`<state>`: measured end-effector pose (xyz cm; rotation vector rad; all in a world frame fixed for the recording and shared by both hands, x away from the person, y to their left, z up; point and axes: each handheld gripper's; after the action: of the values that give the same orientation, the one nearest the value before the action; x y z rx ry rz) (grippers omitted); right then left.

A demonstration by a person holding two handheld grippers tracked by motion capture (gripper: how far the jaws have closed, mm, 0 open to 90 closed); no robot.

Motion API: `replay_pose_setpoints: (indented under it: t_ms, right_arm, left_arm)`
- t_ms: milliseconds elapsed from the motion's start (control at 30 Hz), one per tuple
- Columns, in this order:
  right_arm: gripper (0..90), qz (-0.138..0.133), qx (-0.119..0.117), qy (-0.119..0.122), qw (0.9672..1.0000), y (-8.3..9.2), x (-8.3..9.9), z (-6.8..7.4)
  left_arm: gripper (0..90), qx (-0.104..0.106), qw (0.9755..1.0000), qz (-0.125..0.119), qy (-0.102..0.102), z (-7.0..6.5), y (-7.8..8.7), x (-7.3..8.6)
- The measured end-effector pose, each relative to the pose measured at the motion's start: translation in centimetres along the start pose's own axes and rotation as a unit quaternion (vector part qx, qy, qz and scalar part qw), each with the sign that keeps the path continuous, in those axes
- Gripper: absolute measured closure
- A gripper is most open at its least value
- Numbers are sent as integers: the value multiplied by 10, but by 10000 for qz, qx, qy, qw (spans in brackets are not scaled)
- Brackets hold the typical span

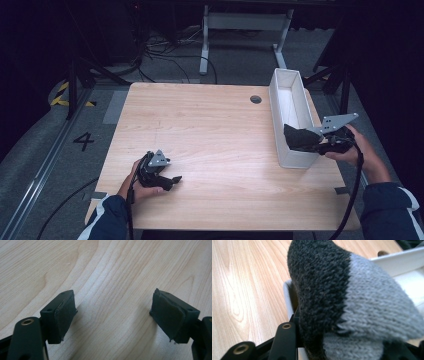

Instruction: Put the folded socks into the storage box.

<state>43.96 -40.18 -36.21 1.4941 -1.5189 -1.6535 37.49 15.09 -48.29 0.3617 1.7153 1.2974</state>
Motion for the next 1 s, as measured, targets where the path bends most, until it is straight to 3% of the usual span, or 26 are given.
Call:
replay_pose_setpoints:
  t_ms: [233,567,633,933,1000]
  right_arm:
    - [598,137,-210,-202,9995,-10,5,-9]
    - [601,473,-293,-155,9983,-21,5,-10]
    - [577,538,-257,-161,9981,-20,4,-10]
    - [377,940,323,-155,9949,-9,-5,-8]
    - [325,908,259,-185,9954,-3,-6,-9]
  left_arm:
    - [203,-3,10000,-2,-1,0,0,0]
    - [203,0,10000,-2,-1,0,0,0]
    - [203,-7,10000,-1,-5,0,0,0]
    - [203,-3,10000,5,0,0,0,0]
    - [203,-8,10000,7,-4,0,0,0]
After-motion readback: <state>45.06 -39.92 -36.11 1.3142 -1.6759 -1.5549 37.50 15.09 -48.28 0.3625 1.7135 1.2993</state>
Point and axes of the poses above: each handheld gripper's, and its own axes: y roughly backward along the jaws, x roughly out of its underside, z roughly to its left, and after that the axes turned 15 degrees about z, right-handed
